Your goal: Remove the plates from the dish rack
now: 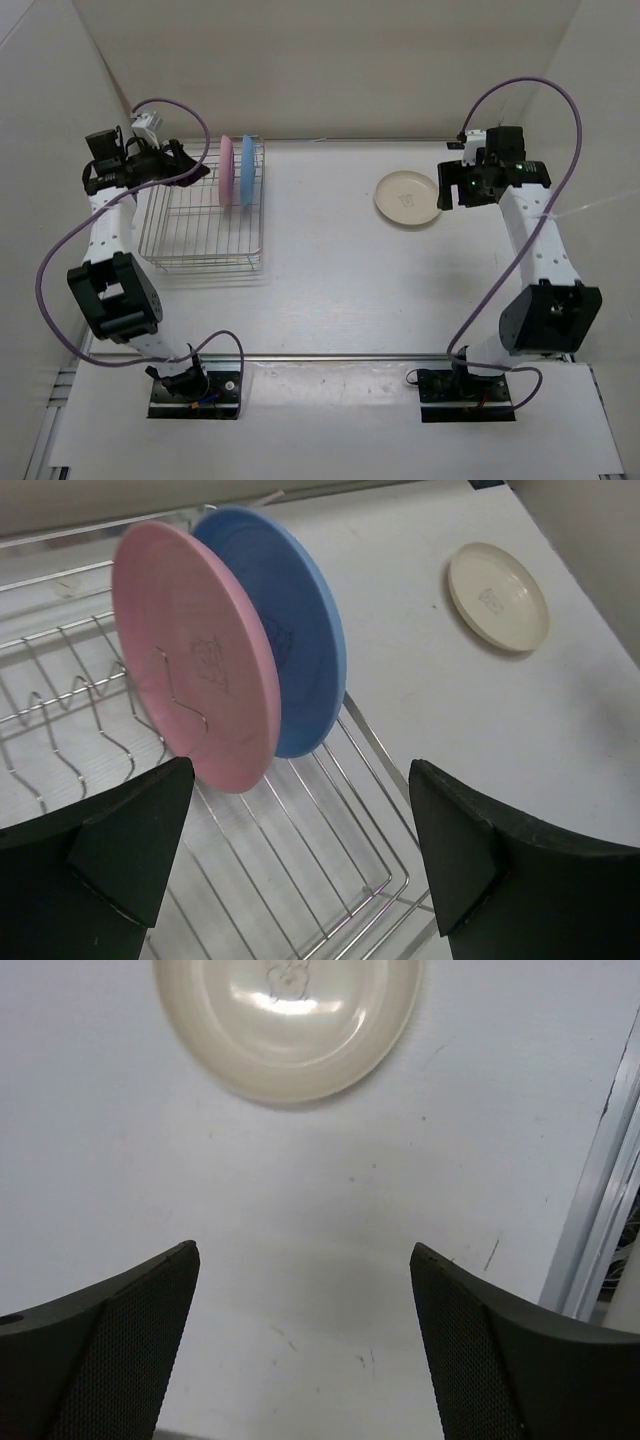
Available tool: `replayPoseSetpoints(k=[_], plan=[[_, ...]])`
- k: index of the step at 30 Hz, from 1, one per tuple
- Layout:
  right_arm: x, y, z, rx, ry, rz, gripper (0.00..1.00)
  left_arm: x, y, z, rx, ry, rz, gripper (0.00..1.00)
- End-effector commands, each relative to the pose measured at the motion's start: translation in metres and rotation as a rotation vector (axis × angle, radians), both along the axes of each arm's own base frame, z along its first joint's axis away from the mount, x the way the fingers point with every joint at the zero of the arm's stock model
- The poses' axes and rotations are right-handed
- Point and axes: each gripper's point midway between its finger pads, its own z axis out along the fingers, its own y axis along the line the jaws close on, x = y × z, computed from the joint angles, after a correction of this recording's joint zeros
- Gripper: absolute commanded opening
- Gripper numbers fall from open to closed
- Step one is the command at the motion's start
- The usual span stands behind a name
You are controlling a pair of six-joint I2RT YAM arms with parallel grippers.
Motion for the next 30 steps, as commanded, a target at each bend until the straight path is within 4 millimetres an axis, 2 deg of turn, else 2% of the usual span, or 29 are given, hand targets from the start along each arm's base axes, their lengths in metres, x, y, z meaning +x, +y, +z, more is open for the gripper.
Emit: replayPoseSetpoints(k=[1,2,3,5,6,10,14,15,19,24,25,27,29,30], plan=[[-0.042,0.011,-0.006,-0.030,0.055,0.167,0.89,0.009,-0.013,-0.011,-0.093,-0.009,-0.129,0.99],[-0.051,0.009,-0.010,-0.045,0.067,0.192,0.89,0.015,-0.016,-0.013,-0.095,-0.017,-0.147,0.99],[-0.061,0.009,-0.001,-0.048,0.045,0.191,0.89,0.021,-0.016,-0.024,-0.123,0.012,-0.160,0.99],[-0.073,0.008,0.005,-0.063,0.011,0.209,0.89,0.030,-0.024,-0.029,-0.133,0.023,-0.178,0.99],[-0.079,0.008,0.001,-0.062,0.021,0.209,0.89,0.032,-0.024,-0.033,-0.134,0.029,-0.188,0.99],[-0.086,0.003,0.006,-0.106,-0.003,0.201,0.89,0.048,-0.044,-0.051,-0.158,0.072,-0.252,0.99],[-0.090,0.002,0.007,-0.104,-0.006,0.179,0.89,0.058,-0.059,-0.068,-0.168,0.103,-0.285,0.92],[-0.091,0.002,0.004,-0.103,0.003,0.179,0.89,0.060,-0.059,-0.067,-0.173,0.107,-0.283,0.86],[-0.096,0.002,0.002,-0.103,0.005,0.179,0.89,0.065,-0.062,-0.069,-0.180,0.117,-0.289,0.75],[-0.096,0.002,-0.004,-0.102,0.012,0.180,0.89,0.068,-0.061,-0.063,-0.169,0.099,-0.282,0.71],[-0.098,0.002,-0.008,-0.102,0.023,0.180,0.89,0.068,-0.061,-0.063,-0.169,0.099,-0.282,0.64],[-0.097,0.003,-0.010,-0.093,0.031,0.186,0.89,0.071,-0.051,-0.055,-0.165,0.084,-0.265,0.63],[-0.096,0.004,-0.015,-0.087,0.044,0.178,0.89,0.071,-0.047,-0.051,-0.182,0.089,-0.258,0.54],[-0.096,0.004,-0.015,-0.087,0.044,0.178,0.89,0.072,-0.042,-0.051,-0.182,0.088,-0.248,0.54]])
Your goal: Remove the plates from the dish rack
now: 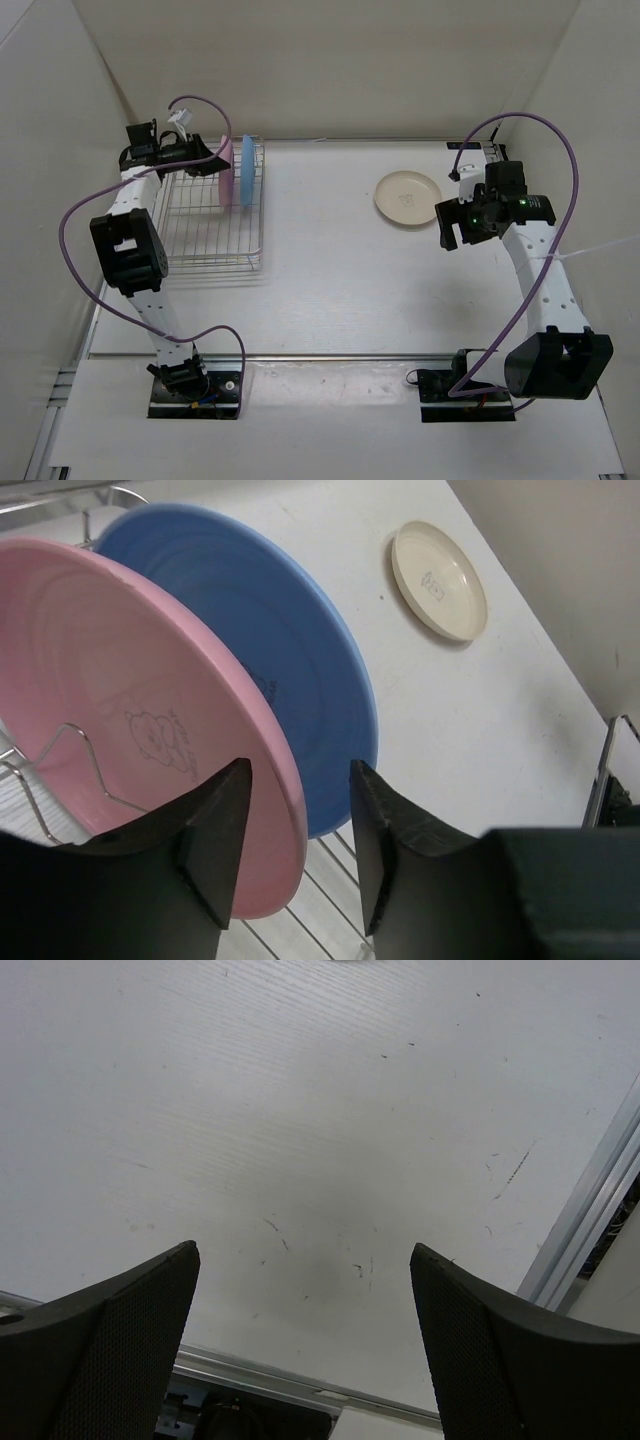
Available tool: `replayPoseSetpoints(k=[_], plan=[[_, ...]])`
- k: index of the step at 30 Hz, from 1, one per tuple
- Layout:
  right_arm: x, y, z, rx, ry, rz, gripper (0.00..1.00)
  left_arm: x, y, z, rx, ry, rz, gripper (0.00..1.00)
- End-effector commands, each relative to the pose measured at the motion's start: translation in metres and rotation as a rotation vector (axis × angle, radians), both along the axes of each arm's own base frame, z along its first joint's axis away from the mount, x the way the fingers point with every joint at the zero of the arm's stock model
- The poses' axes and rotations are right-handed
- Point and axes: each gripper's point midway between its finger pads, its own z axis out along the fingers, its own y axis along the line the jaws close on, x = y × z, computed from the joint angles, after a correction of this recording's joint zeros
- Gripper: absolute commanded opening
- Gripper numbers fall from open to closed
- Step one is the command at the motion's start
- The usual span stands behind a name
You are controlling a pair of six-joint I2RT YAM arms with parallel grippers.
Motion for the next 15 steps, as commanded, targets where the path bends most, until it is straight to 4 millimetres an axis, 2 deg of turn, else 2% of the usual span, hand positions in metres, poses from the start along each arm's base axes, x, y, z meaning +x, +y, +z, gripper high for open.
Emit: replayPoseSetpoints(k=[1,4,8,10,13,15], plan=[[0.003,0.004,0.001,0.004,-0.019,0.018,0.89,0.002,0.011,0.029,-0.009,-0.071,-0.004,0.52],[0.003,0.007,-0.001,0.008,-0.008,0.020,0.89,0.003,0.011,0.033,-0.012,-0.072,-0.002,0.46],[0.002,0.008,0.001,0.014,-0.015,0.012,0.89,0.005,0.010,0.022,-0.028,-0.050,-0.010,0.46],[0.002,0.006,0.001,0.005,-0.016,0.007,0.89,0.006,0.010,0.017,-0.035,-0.032,-0.008,0.53],[0.002,0.004,0.001,-0.003,-0.016,0.002,0.89,0.005,0.009,0.018,-0.041,-0.033,-0.017,0.53],[0.002,0.004,0.001,-0.003,-0.016,0.002,0.89,0.005,0.005,0.014,-0.044,-0.024,-0.026,0.60]])
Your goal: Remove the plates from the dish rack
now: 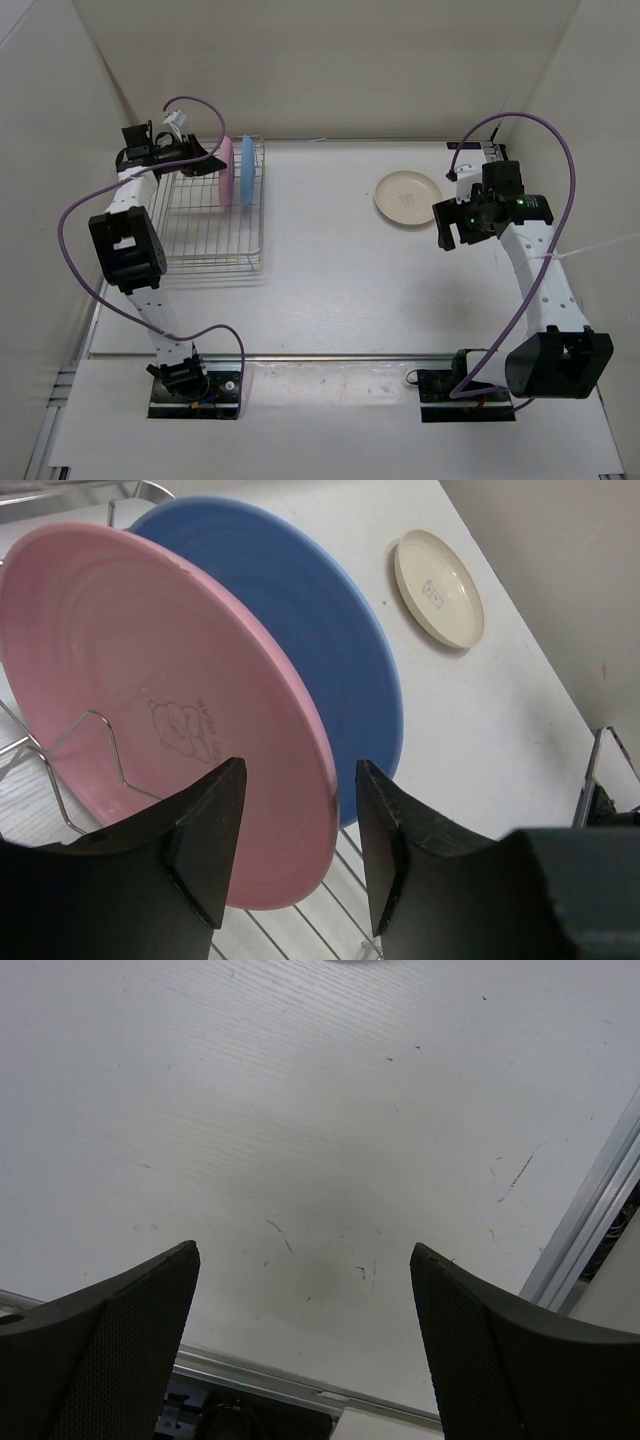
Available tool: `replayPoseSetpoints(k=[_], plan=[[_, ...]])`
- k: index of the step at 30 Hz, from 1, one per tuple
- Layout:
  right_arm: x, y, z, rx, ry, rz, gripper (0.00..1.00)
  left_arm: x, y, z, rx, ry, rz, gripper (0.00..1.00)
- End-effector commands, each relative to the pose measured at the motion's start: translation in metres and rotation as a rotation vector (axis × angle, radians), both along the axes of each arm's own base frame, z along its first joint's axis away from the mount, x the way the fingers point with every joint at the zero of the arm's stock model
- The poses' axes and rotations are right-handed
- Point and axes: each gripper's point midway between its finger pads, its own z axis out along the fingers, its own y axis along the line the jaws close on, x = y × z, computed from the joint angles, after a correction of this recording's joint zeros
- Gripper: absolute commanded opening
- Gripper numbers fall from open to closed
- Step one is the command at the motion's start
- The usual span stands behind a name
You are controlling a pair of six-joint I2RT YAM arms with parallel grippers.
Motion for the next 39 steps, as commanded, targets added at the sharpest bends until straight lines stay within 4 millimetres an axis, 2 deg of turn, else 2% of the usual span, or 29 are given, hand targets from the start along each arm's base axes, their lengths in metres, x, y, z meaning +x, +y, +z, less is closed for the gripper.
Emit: replayPoseSetpoints(k=[1,4,6,8,10,13,18,19,22,24,26,29,30,32,33,34,35,37,38,39], plan=[[0.002,0.000,0.002,-0.002,-0.017,-0.008,0.89,0.000,-0.007,0.015,-0.013,-0.043,-0.041,0.60],[0.002,0.000,0.002,-0.002,-0.017,-0.008,0.89,-0.002,-0.012,0.014,-0.016,-0.032,-0.050,0.49],[0.003,0.000,-0.001,-0.002,-0.017,-0.008,0.89,0.001,-0.011,0.017,-0.009,-0.040,-0.042,0.30],[0.002,0.000,-0.001,-0.002,-0.017,-0.008,0.89,0.000,-0.011,0.016,-0.011,-0.031,-0.042,0.18],[0.001,0.000,-0.004,-0.002,-0.006,-0.008,0.89,0.001,-0.010,0.018,-0.006,-0.031,-0.035,0.11],[-0.001,0.000,-0.008,-0.002,-0.005,-0.008,0.89,0.003,-0.010,0.015,-0.022,0.001,-0.040,0.11],[-0.002,0.000,-0.014,-0.003,0.003,-0.008,0.88,-0.002,-0.014,0.027,-0.049,0.012,-0.067,0.11],[0.000,0.000,-0.013,-0.002,-0.006,-0.008,0.88,-0.005,-0.015,0.038,-0.043,-0.011,-0.067,0.11],[-0.002,0.000,-0.016,-0.003,0.003,-0.008,0.88,-0.013,-0.018,0.051,-0.053,-0.034,-0.092,0.11],[-0.002,0.004,-0.016,0.006,0.003,0.007,0.88,-0.023,-0.021,0.072,-0.057,-0.060,-0.103,0.11],[-0.002,0.004,-0.016,0.006,0.003,0.007,0.88,-0.032,-0.015,0.096,-0.047,-0.113,-0.095,0.11],[-0.002,0.004,-0.019,0.006,0.014,0.007,0.88,-0.048,-0.021,0.128,-0.051,-0.152,-0.132,0.11],[0.001,0.004,-0.014,0.007,0.002,0.007,0.88,-0.057,-0.019,0.148,-0.033,-0.179,-0.142,0.11],[0.001,0.004,-0.014,0.007,0.002,0.007,0.88,-0.068,-0.021,0.168,0.009,-0.237,-0.170,0.11],[0.002,0.004,-0.011,0.007,-0.007,0.007,0.88,-0.078,-0.019,0.193,0.028,-0.289,-0.173,0.11],[0.002,0.004,-0.011,0.007,-0.007,0.007,0.88,-0.090,-0.022,0.199,0.026,-0.268,-0.177,0.11],[0.004,0.004,-0.007,0.007,-0.018,0.007,0.88,-0.102,-0.018,0.215,0.097,-0.356,-0.162,0.11],[0.007,0.005,-0.002,0.008,-0.035,0.007,0.88,-0.113,-0.014,0.222,0.257,-0.412,-0.084,0.11],[0.009,0.005,0.007,0.014,-0.050,0.000,0.88,-0.117,-0.015,0.219,0.347,-0.431,-0.056,0.11],[0.010,0.005,0.012,0.014,-0.058,0.000,0.88,-0.126,-0.021,0.204,0.554,-0.470,-0.016,0.11]])
